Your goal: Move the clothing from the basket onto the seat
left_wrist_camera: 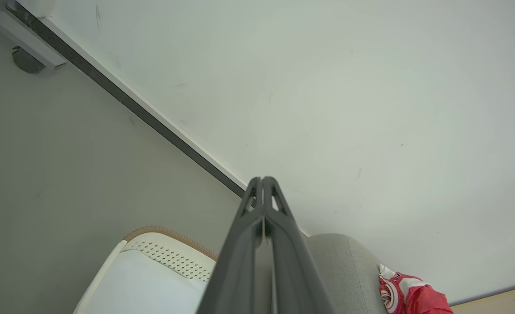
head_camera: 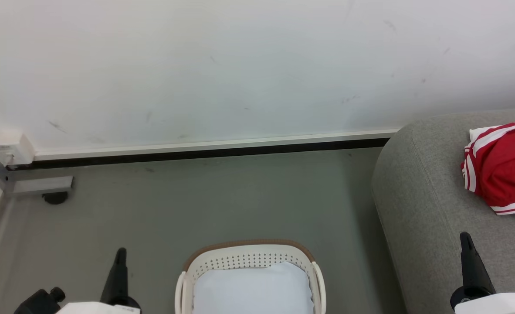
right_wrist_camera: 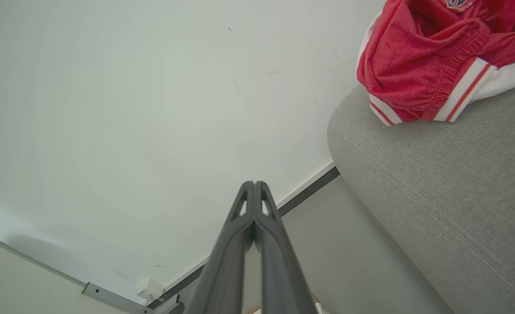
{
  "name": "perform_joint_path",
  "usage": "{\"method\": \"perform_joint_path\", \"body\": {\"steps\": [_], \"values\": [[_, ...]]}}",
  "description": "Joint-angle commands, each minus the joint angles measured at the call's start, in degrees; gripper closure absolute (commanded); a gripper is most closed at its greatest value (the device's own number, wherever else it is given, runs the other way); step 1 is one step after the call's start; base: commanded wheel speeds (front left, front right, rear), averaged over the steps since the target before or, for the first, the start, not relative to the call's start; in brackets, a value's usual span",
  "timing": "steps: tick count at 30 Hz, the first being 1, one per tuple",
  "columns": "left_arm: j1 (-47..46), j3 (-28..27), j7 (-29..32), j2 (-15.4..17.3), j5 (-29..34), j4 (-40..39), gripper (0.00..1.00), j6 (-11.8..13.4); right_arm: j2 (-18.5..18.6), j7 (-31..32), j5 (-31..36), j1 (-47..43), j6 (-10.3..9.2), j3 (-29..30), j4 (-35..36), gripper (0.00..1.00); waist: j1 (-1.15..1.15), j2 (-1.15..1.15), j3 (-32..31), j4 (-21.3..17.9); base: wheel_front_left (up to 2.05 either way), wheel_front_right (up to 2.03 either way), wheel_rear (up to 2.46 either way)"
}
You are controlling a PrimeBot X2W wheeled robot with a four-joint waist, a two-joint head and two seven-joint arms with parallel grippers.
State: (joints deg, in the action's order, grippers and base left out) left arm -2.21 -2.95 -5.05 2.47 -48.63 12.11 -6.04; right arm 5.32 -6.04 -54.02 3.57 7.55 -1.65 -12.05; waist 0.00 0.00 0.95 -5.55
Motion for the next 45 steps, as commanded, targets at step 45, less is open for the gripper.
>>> {"method": "perform_joint_path", "body": {"steps": [45], "values": [[-3.25, -2.45, 7.44, 0.54, -28.0, 1.04, 1.0, -1.11, -0.84, 7.42, -25.22, 2.42, -0.08, 4.6, -1.04, 1.0, 0.0, 0.0, -0.41, 2.99, 0.0, 0.0, 0.0]]}}
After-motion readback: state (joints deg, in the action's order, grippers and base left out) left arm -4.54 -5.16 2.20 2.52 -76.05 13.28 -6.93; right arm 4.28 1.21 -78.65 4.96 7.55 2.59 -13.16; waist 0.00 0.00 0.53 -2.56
